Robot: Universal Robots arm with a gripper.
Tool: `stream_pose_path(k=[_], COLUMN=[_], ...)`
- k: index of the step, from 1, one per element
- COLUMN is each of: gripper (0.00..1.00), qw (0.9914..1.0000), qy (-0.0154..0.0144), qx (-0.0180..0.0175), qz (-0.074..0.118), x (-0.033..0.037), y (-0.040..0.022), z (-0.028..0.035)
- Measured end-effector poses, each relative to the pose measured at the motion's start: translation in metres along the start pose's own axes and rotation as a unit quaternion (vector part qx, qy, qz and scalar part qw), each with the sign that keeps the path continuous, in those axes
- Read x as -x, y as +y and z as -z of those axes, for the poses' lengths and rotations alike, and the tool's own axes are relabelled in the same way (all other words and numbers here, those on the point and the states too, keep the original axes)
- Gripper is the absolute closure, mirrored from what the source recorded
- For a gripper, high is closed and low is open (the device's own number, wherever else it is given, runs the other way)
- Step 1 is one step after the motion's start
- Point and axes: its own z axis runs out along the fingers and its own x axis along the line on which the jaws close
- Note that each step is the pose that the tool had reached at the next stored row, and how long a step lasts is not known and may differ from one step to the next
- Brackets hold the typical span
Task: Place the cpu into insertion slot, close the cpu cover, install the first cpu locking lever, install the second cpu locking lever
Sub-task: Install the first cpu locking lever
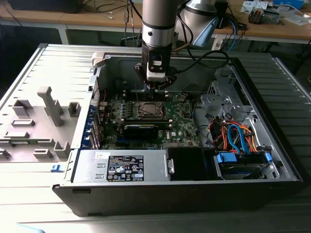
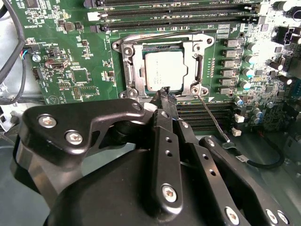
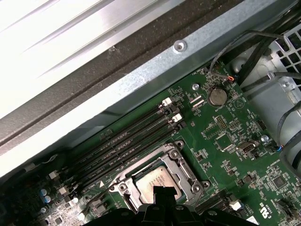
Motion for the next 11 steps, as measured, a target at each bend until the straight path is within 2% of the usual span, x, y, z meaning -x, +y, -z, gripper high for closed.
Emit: stream_pose_path(k=[11], gripper=[0.89], qw=[1.00000], qy=[0.0000], qx=[0.0000], qz=[0.002], x=[0.0000], y=[0.0000], z=[0.0000])
